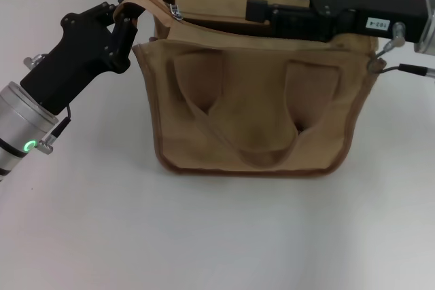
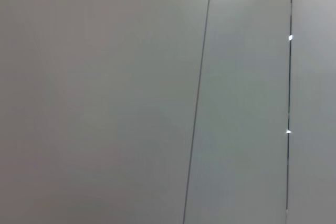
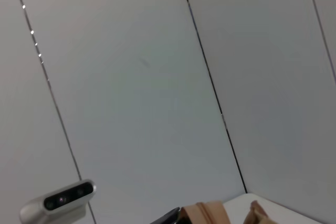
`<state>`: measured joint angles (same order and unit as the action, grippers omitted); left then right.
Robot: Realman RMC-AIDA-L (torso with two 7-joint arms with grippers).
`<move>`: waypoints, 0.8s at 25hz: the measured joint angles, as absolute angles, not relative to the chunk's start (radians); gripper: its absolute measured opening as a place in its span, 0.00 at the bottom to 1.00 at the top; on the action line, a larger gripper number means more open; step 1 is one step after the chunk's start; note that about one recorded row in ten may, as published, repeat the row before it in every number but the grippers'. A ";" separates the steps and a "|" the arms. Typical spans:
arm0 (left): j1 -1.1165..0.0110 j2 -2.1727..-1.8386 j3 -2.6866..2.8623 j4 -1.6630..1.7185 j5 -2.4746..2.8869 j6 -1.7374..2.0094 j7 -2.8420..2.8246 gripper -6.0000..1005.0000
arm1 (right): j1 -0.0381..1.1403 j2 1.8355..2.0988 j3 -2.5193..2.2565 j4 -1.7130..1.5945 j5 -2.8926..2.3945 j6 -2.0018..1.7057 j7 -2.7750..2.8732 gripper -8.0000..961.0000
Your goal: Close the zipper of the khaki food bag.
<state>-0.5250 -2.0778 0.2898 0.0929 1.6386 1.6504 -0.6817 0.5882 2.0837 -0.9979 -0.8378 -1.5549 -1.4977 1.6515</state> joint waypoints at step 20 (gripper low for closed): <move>-0.572 -2.079 0.291 0.077 1.638 1.671 -0.698 0.04 | 0.719 2.088 -1.188 -0.716 -1.484 -1.307 1.626 0.76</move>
